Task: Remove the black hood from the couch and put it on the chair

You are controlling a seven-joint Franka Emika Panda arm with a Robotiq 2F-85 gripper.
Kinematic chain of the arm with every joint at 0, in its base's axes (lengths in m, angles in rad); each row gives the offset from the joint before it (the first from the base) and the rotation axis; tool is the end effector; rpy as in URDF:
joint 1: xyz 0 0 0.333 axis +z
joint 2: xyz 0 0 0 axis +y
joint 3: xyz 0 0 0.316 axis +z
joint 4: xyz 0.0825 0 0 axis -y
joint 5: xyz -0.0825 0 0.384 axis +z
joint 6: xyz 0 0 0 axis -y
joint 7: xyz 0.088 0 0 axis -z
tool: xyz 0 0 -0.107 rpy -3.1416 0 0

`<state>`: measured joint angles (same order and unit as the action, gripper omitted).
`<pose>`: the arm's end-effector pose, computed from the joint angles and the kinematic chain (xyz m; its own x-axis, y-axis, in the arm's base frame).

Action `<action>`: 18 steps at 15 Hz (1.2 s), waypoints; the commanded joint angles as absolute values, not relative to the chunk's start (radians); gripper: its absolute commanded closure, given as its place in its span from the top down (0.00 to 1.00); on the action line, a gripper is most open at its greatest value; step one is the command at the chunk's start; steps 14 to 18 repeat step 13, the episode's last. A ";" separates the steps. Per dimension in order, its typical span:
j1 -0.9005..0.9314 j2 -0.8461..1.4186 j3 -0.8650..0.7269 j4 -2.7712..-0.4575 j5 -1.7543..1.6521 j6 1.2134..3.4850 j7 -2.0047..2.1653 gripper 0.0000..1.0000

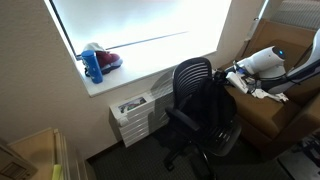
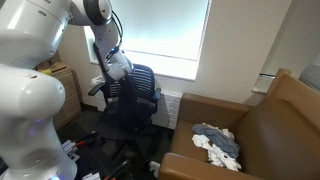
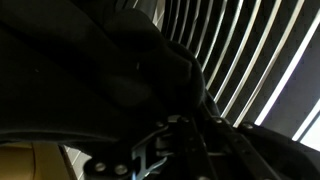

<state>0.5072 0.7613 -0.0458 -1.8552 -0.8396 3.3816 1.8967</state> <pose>0.5405 0.3646 0.1770 0.8085 -0.5494 0.2110 -0.3319 -0.7217 -0.6075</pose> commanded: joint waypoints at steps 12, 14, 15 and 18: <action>0.503 0.678 -0.028 -1.863 -0.839 3.131 1.902 0.78; 0.502 0.649 -0.030 -1.870 -0.839 3.106 1.905 0.86; 0.502 0.649 -0.030 -1.870 -0.839 3.106 1.905 0.86; 0.502 0.649 -0.030 -1.870 -0.839 3.106 1.905 0.86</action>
